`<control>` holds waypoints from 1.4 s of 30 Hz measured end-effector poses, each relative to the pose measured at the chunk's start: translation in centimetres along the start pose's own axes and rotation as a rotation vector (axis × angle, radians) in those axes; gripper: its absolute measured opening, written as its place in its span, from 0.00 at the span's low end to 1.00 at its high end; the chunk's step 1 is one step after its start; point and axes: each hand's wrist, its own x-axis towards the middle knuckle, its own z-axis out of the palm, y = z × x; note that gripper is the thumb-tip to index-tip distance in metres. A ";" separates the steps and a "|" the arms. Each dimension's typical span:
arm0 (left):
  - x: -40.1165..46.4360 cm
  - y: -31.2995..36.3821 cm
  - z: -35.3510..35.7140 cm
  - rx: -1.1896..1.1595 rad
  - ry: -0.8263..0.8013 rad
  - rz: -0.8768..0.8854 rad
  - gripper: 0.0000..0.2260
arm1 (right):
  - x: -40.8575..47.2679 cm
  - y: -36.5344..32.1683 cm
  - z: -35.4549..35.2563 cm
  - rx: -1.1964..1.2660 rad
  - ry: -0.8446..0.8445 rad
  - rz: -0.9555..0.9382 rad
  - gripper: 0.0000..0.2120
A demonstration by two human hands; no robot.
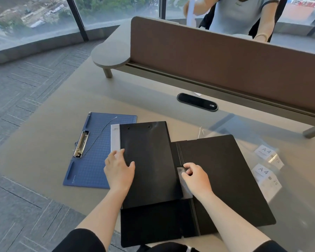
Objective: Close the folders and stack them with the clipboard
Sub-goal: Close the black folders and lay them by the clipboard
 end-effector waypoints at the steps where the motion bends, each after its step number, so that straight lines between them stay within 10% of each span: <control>1: -0.4 0.8 0.3 -0.002 -0.008 0.063 0.24 | 0.0 0.2 -0.4 0.010 0.015 0.004 0.16; 11: -6.1 8.2 5.8 0.087 -0.388 0.543 0.24 | 0.6 4.4 -8.4 -0.226 0.289 0.199 0.26; 22: -8.5 10.7 8.3 0.236 -0.474 0.489 0.31 | 0.9 7.5 -12.2 -0.133 0.254 0.307 0.30; 42: -9.0 10.5 9.0 0.226 -0.433 0.379 0.29 | 0.6 8.4 -15.4 0.123 0.295 0.195 0.07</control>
